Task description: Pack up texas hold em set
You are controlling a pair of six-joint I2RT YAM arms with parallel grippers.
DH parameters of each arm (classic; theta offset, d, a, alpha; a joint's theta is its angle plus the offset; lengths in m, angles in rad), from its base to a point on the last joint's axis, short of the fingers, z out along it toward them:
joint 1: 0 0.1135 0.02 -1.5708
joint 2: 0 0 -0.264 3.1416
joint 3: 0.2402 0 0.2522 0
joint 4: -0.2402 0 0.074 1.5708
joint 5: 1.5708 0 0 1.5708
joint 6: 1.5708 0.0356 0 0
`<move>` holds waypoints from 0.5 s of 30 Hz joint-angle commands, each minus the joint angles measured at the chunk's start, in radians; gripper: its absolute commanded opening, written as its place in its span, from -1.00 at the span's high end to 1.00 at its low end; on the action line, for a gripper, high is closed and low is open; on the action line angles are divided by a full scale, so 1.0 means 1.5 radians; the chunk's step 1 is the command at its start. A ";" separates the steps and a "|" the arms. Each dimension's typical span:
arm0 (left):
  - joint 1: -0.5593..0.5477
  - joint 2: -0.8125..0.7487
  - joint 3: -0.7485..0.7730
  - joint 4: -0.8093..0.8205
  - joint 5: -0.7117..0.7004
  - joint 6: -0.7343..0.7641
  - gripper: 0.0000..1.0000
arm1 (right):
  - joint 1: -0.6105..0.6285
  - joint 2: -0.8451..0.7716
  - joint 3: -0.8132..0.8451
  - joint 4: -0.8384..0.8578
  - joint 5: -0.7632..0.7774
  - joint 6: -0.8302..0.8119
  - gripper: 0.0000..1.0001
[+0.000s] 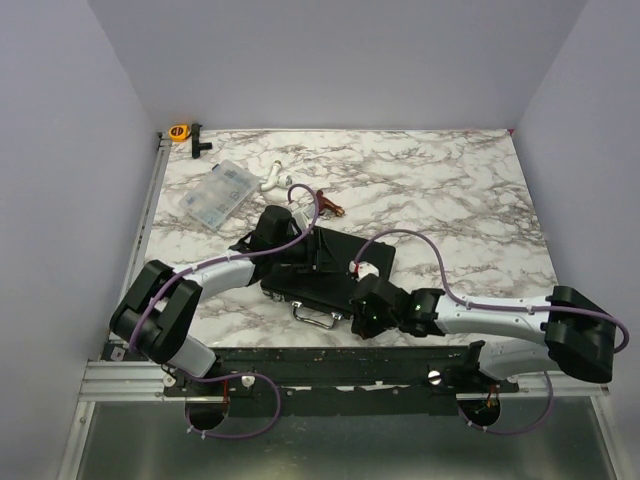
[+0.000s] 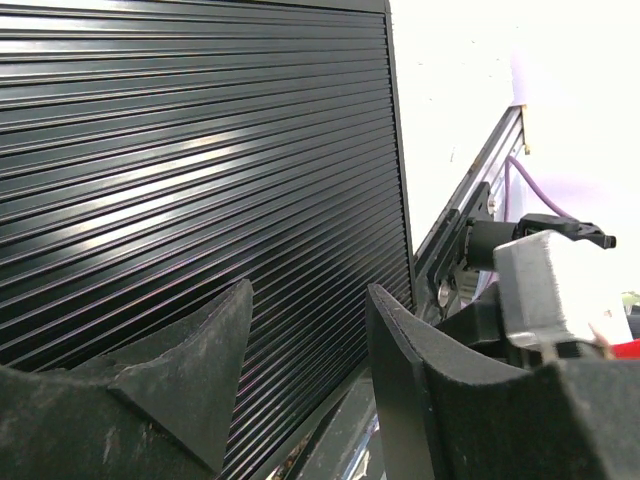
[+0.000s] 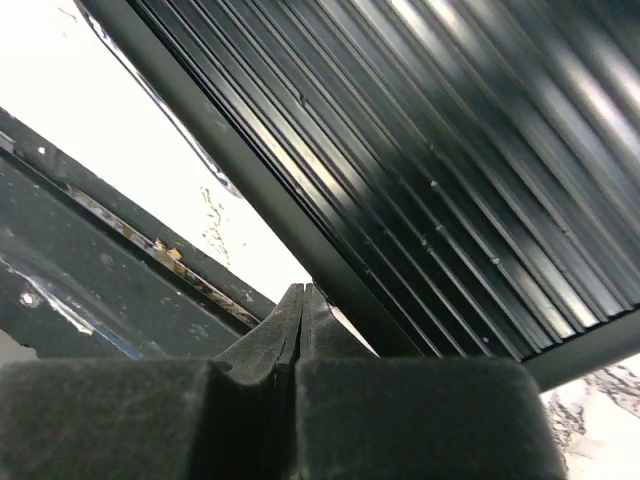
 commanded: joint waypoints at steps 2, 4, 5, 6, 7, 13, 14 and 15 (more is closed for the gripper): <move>-0.003 0.008 -0.040 -0.099 -0.054 0.033 -0.01 | 0.006 0.049 -0.022 -0.006 0.144 0.066 0.99; -0.003 0.008 -0.039 -0.100 -0.054 0.035 -0.01 | 0.010 0.060 -0.007 -0.024 0.182 0.079 0.99; -0.003 0.009 -0.039 -0.100 -0.054 0.035 -0.01 | 0.012 0.061 -0.002 -0.026 0.191 0.079 0.99; -0.003 0.010 -0.038 -0.101 -0.054 0.036 -0.01 | 0.014 0.058 0.000 -0.025 0.195 0.080 0.99; -0.003 0.009 -0.037 -0.102 -0.054 0.037 -0.01 | 0.019 0.049 -0.001 -0.023 0.198 0.081 0.99; -0.002 -0.024 -0.038 -0.110 -0.055 0.045 -0.03 | 0.024 -0.058 0.001 -0.005 0.178 0.047 0.99; -0.002 -0.035 -0.039 -0.110 -0.054 0.045 -0.04 | 0.024 -0.076 0.005 0.000 0.175 0.033 0.99; -0.001 -0.049 -0.038 -0.109 -0.053 0.045 -0.05 | 0.024 -0.085 0.009 0.011 0.172 0.021 0.99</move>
